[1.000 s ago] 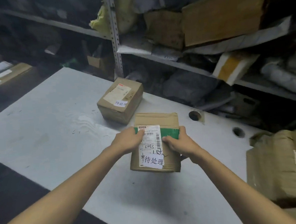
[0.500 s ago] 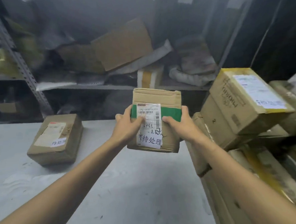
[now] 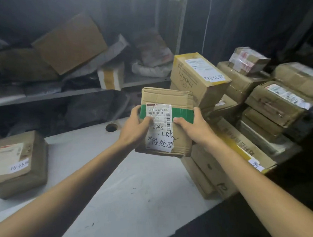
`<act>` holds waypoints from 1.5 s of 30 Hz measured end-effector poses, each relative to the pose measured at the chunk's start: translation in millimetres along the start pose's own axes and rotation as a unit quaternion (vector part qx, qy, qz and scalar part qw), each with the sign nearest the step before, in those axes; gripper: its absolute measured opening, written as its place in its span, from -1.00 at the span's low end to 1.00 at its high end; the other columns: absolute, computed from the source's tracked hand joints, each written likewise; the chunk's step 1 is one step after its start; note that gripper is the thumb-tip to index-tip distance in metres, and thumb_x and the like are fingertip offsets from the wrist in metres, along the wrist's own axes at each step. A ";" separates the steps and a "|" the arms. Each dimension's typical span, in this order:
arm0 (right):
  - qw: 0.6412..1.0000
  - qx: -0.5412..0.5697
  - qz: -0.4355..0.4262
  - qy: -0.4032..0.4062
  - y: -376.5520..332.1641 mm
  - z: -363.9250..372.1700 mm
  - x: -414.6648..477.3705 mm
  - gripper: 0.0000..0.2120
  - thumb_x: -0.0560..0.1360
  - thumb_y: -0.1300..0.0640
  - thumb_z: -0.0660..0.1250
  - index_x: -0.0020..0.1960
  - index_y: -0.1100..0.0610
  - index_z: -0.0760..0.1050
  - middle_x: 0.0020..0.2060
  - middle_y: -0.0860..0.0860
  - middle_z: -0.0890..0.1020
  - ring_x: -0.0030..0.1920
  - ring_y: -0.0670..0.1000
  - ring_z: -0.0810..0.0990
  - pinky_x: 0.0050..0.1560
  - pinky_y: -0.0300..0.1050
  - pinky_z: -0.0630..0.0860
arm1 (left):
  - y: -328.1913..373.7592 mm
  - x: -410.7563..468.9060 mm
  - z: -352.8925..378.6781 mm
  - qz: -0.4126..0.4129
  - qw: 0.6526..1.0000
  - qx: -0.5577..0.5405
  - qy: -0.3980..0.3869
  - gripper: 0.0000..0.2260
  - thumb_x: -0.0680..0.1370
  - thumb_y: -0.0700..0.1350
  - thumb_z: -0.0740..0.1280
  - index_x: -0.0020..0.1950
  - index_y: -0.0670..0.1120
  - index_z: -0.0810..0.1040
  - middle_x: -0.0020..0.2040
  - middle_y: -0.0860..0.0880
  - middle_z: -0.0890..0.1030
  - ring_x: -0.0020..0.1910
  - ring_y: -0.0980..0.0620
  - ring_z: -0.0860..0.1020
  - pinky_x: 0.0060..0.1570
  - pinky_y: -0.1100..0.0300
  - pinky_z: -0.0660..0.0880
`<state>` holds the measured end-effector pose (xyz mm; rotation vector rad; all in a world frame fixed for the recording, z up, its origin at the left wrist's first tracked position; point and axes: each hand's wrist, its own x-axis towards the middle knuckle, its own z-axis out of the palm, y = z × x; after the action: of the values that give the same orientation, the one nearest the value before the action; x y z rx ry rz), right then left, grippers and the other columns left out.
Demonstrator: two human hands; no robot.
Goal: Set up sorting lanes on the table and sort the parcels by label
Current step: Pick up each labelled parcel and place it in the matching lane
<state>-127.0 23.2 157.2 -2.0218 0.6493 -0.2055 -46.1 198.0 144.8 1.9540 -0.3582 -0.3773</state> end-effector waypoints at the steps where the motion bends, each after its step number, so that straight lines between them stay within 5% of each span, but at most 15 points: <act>1: 1.000 0.006 -0.002 0.002 3.9 -5.8 -5.8 -0.60 0.52 -0.13 0.39 0.23 -0.06 0.29 0.11 -0.09 0.54 0.19 0.06 0.56 0.22 0.22 0.54 | 2.9 -5.5 5.8 0.001 1.000 -0.003 0.002 -0.49 0.47 0.07 0.23 0.42 0.08 0.27 0.21 0.00 0.60 0.14 -0.04 0.58 0.23 -0.13 0.48; 10: 1.000 0.026 -0.013 0.009 54.2 -75.3 -53.0 -0.57 0.50 -0.15 0.39 0.26 -0.04 0.34 0.16 -0.07 0.57 0.21 0.06 0.55 0.30 0.14 0.47 | 31.7 -60.0 80.7 -0.035 0.998 -0.036 0.032 -0.49 0.25 0.18 0.22 0.20 0.28 0.30 0.17 0.04 0.59 0.12 -0.08 0.59 0.15 -0.17 0.52; 17: 0.999 0.020 -0.029 0.030 83.7 -161.9 -70.0 -0.48 0.41 -0.31 0.38 0.23 -0.08 0.35 0.19 -0.03 0.58 0.22 0.10 0.56 0.29 0.20 0.47 | 82.3 -84.4 152.7 -0.005 0.998 -0.052 0.034 -0.49 0.30 0.23 0.22 0.24 0.26 0.30 0.21 0.03 0.58 0.14 -0.07 0.59 0.17 -0.15 0.52; 22: 0.998 0.025 -0.037 0.041 100.0 -206.8 -47.1 -0.51 0.54 -0.14 0.37 0.39 0.00 0.36 0.22 -0.04 0.55 0.23 0.06 0.52 0.26 0.03 0.46 | 109.6 -73.4 195.1 0.018 0.997 -0.065 0.044 -0.39 0.35 0.21 0.24 0.39 0.14 0.29 0.26 0.01 0.56 0.17 -0.06 0.58 0.19 -0.14 0.52; 26: 0.999 0.021 -0.042 0.026 109.0 -220.5 -15.6 -0.49 0.52 -0.20 0.36 0.39 -0.03 0.36 0.24 -0.05 0.57 0.23 0.07 0.56 0.30 0.16 0.49 | 115.0 -48.6 217.1 0.015 0.996 -0.057 0.062 -0.47 0.43 0.21 0.22 0.39 0.18 0.29 0.24 0.01 0.55 0.14 -0.08 0.60 0.17 -0.13 0.53; 30: 0.999 0.012 -0.038 -0.005 117.7 -223.8 17.1 -0.49 0.50 -0.21 0.38 0.36 -0.04 0.39 0.21 -0.08 0.59 0.22 0.05 0.58 0.28 0.14 0.52 | 108.5 -20.2 231.5 -0.009 0.994 -0.059 0.088 -0.55 0.54 0.16 0.24 0.40 0.09 0.33 0.23 0.04 0.55 0.14 -0.03 0.59 0.19 -0.08 0.52; 38: 0.989 -0.057 -0.073 -0.117 121.9 -228.5 60.1 -0.54 0.51 -0.27 0.35 0.31 -0.08 0.43 0.13 -0.13 0.60 0.19 0.01 0.59 0.30 0.07 0.49 | 96.9 -6.6 230.6 -0.125 0.983 -0.040 0.125 -0.48 0.36 0.27 0.21 0.23 0.05 0.37 0.10 0.02 0.64 0.04 -0.04 0.64 0.16 -0.04 0.54; 45: 0.968 -0.075 -0.063 -0.231 121.5 -218.3 79.7 -0.55 0.52 -0.29 0.31 0.26 -0.02 0.37 0.16 -0.01 0.63 0.13 0.07 0.62 0.21 0.17 0.56 | 97.1 -17.4 236.1 -0.198 0.964 -0.007 0.178 -0.63 0.55 0.16 0.21 0.24 -0.02 0.37 0.10 -0.01 0.63 0.03 -0.04 0.63 0.18 -0.03 0.53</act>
<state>-190.3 -231.3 158.3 -2.1532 0.2476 0.2456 -168.2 -26.8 144.3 2.0288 0.2730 -0.2706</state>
